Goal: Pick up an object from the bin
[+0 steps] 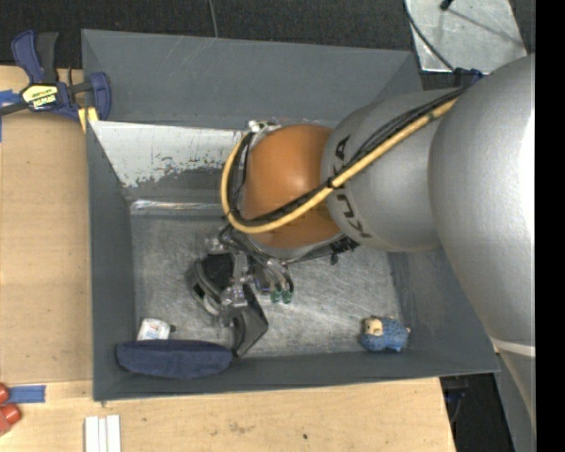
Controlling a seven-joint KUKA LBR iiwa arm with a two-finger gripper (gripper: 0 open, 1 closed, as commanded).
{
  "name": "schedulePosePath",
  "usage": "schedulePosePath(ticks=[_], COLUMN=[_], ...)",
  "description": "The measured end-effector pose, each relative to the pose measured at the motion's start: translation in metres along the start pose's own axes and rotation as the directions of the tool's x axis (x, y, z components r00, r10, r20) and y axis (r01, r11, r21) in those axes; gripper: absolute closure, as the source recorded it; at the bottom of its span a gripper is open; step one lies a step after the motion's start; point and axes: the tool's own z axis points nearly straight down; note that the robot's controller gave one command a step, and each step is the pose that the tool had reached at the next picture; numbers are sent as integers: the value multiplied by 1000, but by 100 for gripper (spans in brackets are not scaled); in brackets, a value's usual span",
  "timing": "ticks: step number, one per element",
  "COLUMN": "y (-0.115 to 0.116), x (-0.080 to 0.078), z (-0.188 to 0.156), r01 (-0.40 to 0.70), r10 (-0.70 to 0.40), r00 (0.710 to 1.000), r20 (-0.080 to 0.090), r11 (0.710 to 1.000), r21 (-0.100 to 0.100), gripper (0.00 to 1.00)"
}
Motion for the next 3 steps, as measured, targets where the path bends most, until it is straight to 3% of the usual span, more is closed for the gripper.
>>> schedulePosePath(ticks=[1, 2, 3], y=[1, 5, 5], x=[41, 19, 19], z=[-52, 23, 20], r01=[110, 28, 30], r10=[-110, -28, -30], r00=[994, 1000, 1000], r20=[-11, -2, -3], r11=[994, 1000, 1000], r21=[0, 1, -1], gripper=[0, 0, 100])
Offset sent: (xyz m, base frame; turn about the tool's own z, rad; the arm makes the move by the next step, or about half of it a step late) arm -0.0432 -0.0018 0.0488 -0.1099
